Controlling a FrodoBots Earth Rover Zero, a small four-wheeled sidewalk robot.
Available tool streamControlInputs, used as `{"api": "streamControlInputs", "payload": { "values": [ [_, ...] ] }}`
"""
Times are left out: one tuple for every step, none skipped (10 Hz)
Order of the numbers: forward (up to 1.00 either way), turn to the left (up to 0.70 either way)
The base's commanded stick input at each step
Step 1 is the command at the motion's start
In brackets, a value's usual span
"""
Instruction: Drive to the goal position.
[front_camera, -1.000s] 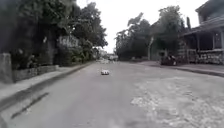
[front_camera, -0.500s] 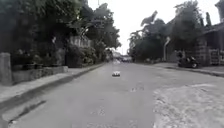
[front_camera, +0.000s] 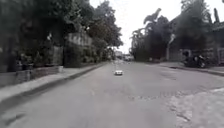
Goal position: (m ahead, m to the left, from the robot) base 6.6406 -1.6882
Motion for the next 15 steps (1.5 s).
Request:
{"api": "streamControlInputs", "payload": {
  "values": [
    [1.0,-0.39],
    [1.0,-0.4],
    [1.0,-0.4],
    [1.0,-0.15],
    [1.0,-0.04],
    [1.0,0.0],
    [1.0,0.0],
    [1.0,0.0],
    [1.0,0.0],
    [1.0,0.0],
    [1.0,0.0],
    [1.0,0.0],
    [1.0,0.0],
    [1.0,0.0],
    [1.0,0.0]
  ]
}}
